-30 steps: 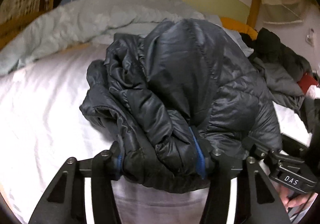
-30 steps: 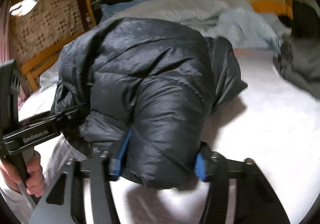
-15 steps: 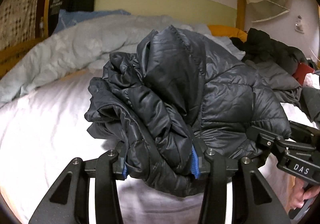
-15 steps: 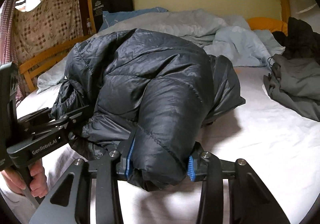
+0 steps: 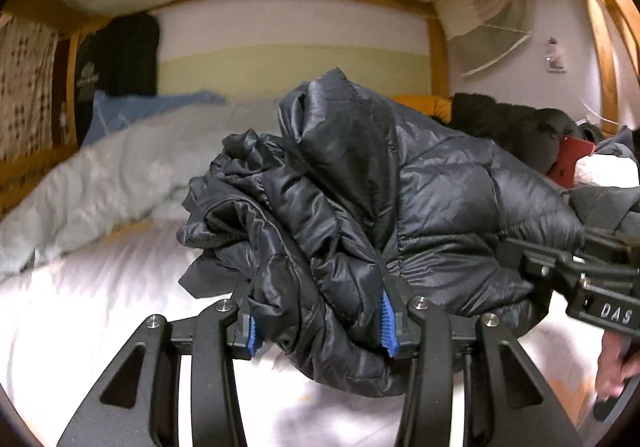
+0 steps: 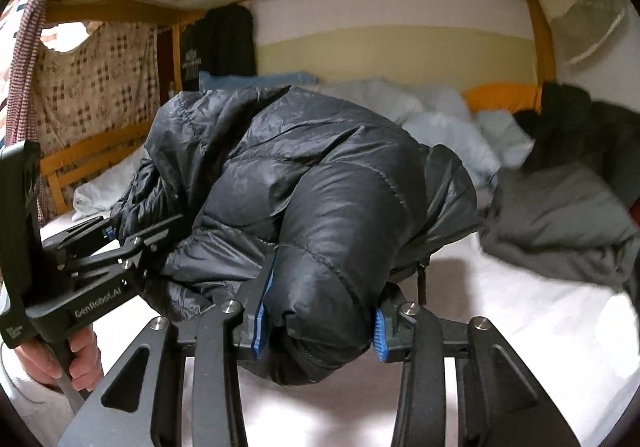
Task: Fold large clothes
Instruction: 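Grasp the folded jacket with both grippers and lift it off the bed, then carry the jacket with both grippers and lower it onto the grey garment pile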
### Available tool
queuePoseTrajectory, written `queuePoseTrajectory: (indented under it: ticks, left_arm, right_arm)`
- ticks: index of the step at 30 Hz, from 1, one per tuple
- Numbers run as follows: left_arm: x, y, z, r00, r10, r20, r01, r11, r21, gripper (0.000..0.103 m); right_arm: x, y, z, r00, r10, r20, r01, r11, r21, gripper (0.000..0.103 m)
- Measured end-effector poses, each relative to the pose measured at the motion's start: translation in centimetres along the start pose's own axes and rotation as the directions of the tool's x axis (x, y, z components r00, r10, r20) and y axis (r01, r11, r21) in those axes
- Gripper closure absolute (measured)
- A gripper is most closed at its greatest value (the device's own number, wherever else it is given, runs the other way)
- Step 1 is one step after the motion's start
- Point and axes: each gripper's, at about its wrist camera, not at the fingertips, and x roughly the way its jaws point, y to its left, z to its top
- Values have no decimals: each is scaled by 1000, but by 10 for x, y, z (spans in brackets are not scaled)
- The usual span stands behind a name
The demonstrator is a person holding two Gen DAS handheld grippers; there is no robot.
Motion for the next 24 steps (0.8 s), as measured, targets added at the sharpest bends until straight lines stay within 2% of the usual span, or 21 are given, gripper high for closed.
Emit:
queuePoseTrajectory:
  ticks: [6,9,12,16,18,19,22,24]
  left_arm:
    - [11,-34,57,994,-71,86,72,997,-3,60]
    - [27,-69,93,982,-117,150,113,993,34,60]
    - [43,-109,122,966,-169,194,164,986,42,60]
    - [86,-166,150,947,-236,218,222,971,88,60]
    - [115,-197,158,951,-237,201,214,968,127,59]
    - [134,-214,160,952,-238,191,210,965,154,59]
    - [189,-257,154,962,-231,145,209,966,150,60]
    - [222,-275,144,962,-256,93,240,958,157,60]
  right_arm:
    - [-40,-34,51,989,-71,129,81,994,-76,63]
    - [-60,-66,82,968,-149,202,174,979,-111,63]
    - [-77,-107,110,949,-219,225,244,966,-89,63]
    - [-89,-173,127,903,-314,293,333,943,-19,62]
    - [-82,-203,127,861,-387,330,411,912,-1,61]
    - [-72,-226,124,834,-442,331,453,890,48,61]
    - [-41,-283,114,823,-527,212,511,850,130,61]
    - [-28,-308,104,800,-569,191,561,822,99,61]
